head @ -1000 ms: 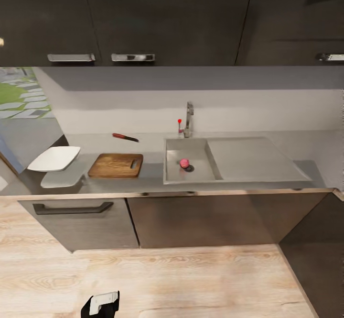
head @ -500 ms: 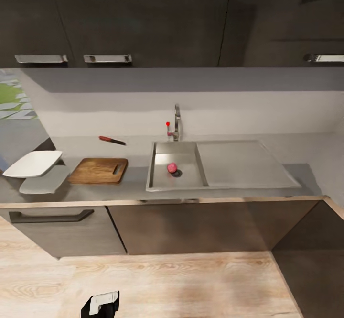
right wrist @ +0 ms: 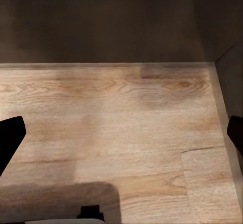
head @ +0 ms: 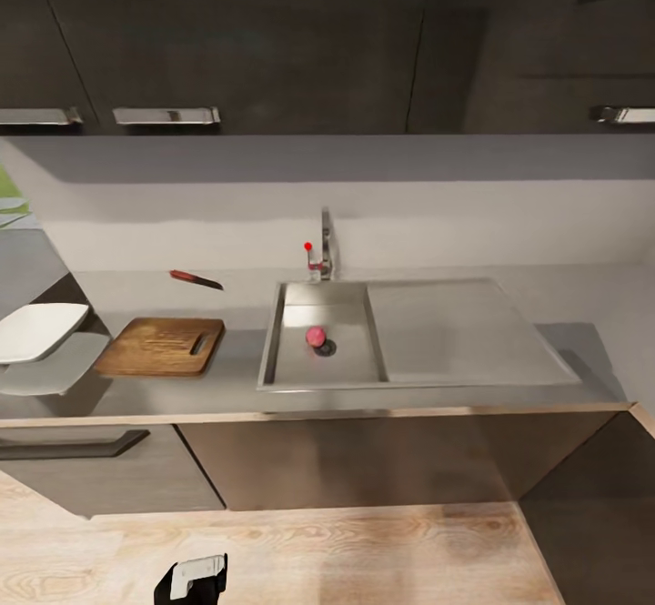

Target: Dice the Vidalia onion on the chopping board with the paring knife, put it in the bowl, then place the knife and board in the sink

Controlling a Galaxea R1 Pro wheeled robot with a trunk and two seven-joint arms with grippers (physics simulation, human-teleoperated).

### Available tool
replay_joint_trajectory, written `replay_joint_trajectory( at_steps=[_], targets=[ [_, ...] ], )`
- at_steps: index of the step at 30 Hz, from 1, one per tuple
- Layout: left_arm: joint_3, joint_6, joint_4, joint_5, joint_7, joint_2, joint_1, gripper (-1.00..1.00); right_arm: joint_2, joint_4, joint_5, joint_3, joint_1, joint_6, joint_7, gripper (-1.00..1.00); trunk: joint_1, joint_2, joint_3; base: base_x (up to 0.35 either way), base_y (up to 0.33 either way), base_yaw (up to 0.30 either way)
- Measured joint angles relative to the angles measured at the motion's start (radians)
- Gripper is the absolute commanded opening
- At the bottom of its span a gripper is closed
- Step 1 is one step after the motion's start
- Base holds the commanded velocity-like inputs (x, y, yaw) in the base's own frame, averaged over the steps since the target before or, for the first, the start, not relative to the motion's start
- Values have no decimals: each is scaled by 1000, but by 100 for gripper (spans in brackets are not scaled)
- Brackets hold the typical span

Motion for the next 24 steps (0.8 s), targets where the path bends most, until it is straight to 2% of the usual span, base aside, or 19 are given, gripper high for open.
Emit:
replay_joint_trajectory(
  at_steps=[24],
  targets=[
    [0,0,0,0,0,1,0,100,0,0,4,0,0,0,0,100,0,0,0,6,-2,0]
  ],
)
